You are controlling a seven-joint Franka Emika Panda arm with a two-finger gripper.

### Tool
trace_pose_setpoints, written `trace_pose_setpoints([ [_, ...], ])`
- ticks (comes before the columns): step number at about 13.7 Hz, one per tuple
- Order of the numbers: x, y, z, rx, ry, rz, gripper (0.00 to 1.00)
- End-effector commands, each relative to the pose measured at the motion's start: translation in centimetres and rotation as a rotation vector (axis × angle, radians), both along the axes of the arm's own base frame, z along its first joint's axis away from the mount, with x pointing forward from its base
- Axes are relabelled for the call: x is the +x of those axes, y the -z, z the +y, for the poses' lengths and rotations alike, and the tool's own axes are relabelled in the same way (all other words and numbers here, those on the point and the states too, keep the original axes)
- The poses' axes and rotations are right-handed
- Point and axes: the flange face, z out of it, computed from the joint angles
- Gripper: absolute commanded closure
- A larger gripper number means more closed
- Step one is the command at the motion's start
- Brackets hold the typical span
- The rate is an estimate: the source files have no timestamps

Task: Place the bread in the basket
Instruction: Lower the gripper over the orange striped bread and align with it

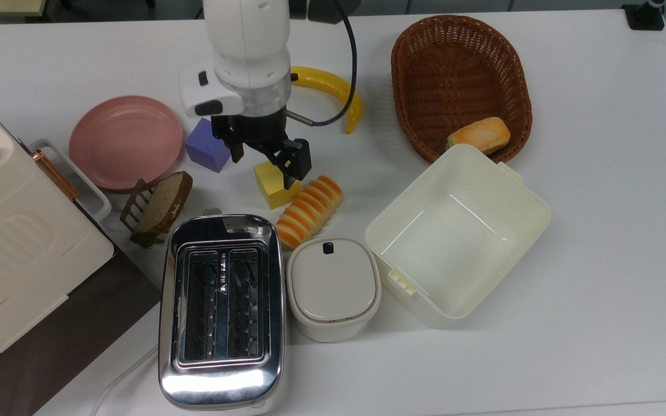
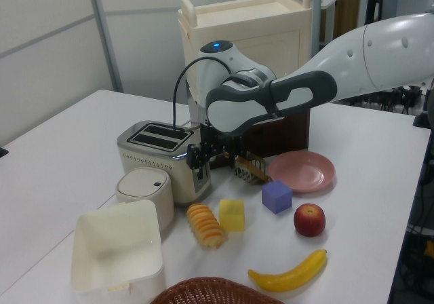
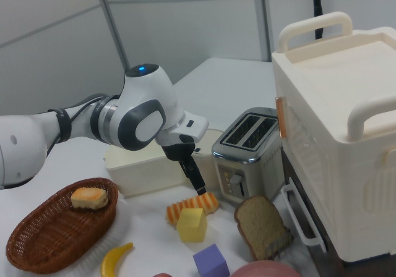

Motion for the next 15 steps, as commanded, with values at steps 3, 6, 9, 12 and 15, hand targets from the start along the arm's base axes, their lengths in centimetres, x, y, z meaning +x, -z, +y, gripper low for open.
trace_pose_setpoints([
  [3,1.1,2.9,1.6,-0.035,-0.015,0.020,0.00],
  [6,1.4,3.1,2.2,-0.035,-0.024,-0.004,0.00],
  [9,2.5,3.1,2.2,-0.036,-0.019,-0.029,0.00],
  [12,3.2,4.2,2.2,-0.049,-0.017,-0.029,0.00],
  [15,3.4,5.4,2.6,-0.065,-0.033,-0.019,0.00],
])
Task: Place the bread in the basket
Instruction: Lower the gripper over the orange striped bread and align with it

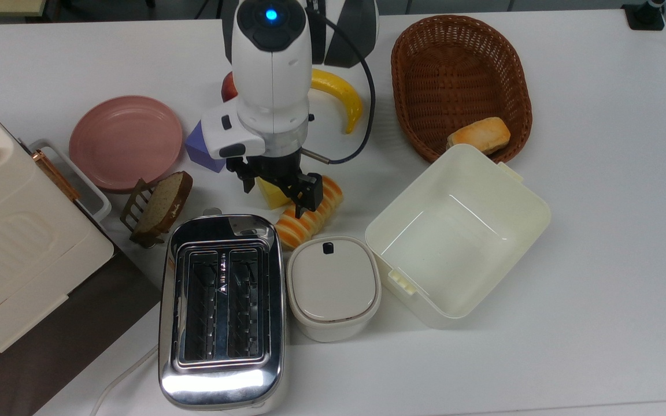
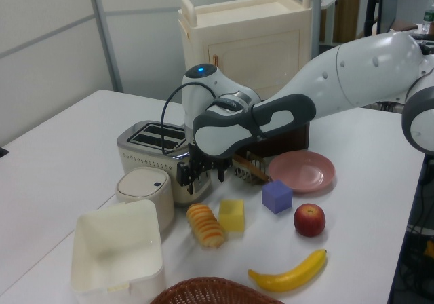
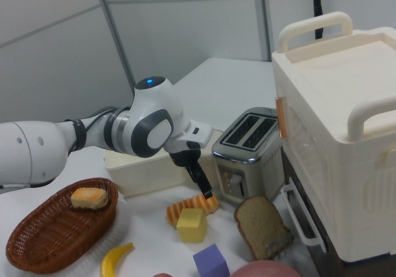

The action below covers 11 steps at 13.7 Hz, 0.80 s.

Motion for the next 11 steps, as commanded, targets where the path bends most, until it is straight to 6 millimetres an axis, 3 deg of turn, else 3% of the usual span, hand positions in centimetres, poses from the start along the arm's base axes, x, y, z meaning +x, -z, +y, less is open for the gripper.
trace_pose_setpoints([
  [1,0.7,1.3,0.7,-0.040,-0.004,-0.015,0.00],
  [11,1.3,3.6,1.2,-0.058,-0.031,-0.024,0.00],
])
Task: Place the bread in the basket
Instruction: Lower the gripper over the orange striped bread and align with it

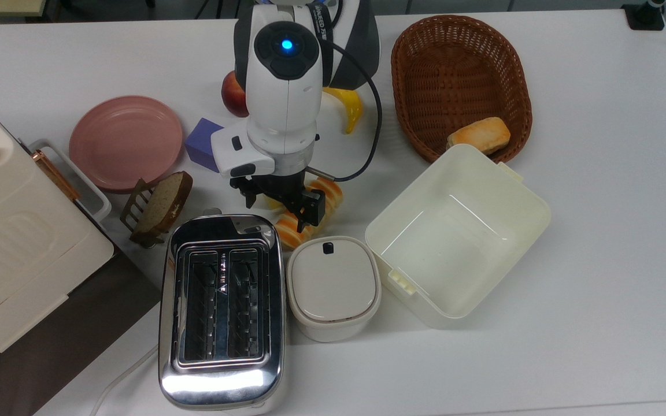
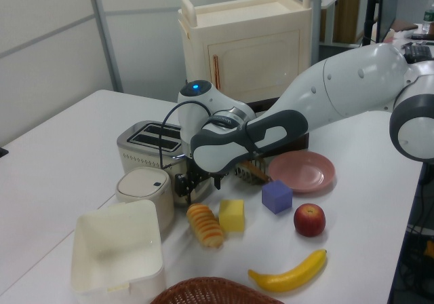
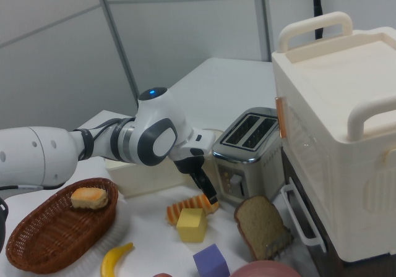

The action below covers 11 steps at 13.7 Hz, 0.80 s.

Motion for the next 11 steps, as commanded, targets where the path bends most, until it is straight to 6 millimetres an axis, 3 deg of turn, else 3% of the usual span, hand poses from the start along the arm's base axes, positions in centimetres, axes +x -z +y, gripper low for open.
trace_pose_setpoints([
  [1,0.3,0.6,0.8,-0.015,-0.001,-0.012,0.00],
  [11,0.2,2.1,1.8,-0.029,-0.026,0.010,0.00],
])
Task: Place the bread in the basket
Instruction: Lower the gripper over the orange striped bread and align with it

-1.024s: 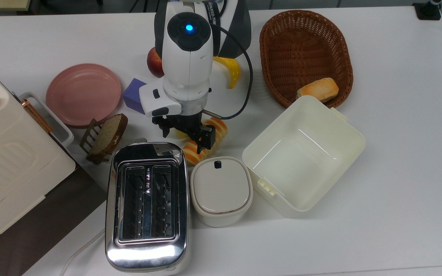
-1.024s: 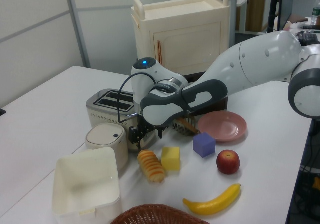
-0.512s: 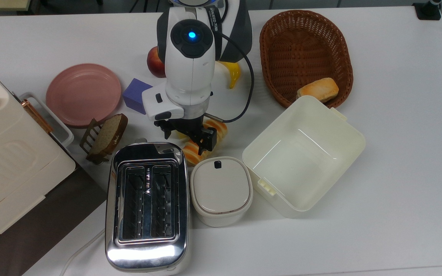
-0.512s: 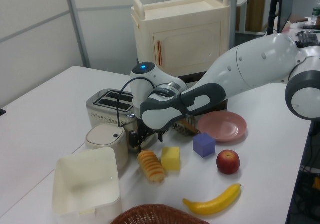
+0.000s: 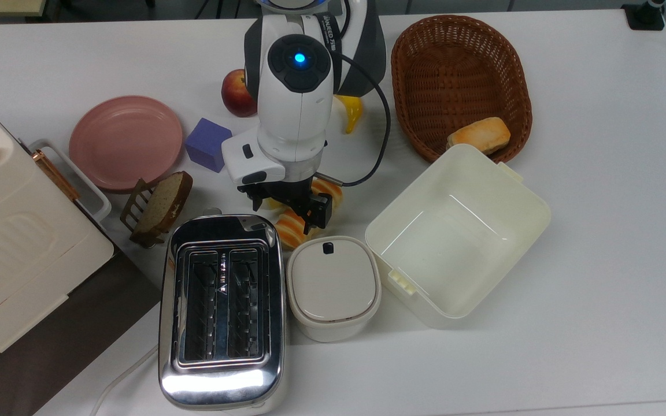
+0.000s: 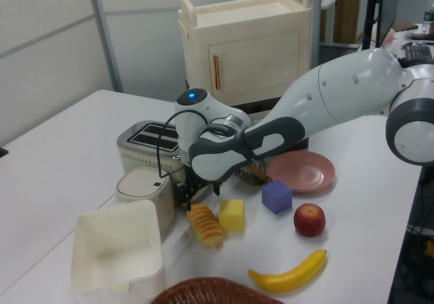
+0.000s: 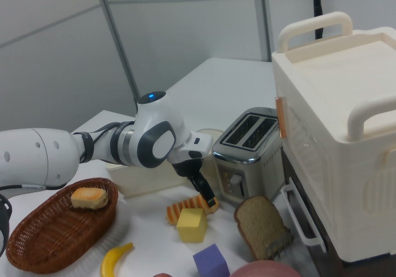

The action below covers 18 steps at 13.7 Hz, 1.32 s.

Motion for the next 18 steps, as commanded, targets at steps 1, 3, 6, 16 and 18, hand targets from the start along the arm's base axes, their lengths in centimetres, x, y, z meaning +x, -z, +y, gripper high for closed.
trace_pose_setpoints([
  [1,0.2,1.1,1.1,-0.017,-0.011,-0.003,0.00],
  [3,0.1,1.3,1.4,-0.021,-0.020,0.000,0.00],
  [6,0.1,1.5,1.4,-0.030,-0.024,0.002,0.00],
  [16,0.1,2.8,1.5,-0.046,-0.035,0.018,0.02],
  [18,0.1,2.9,1.6,-0.059,-0.046,0.019,0.36],
])
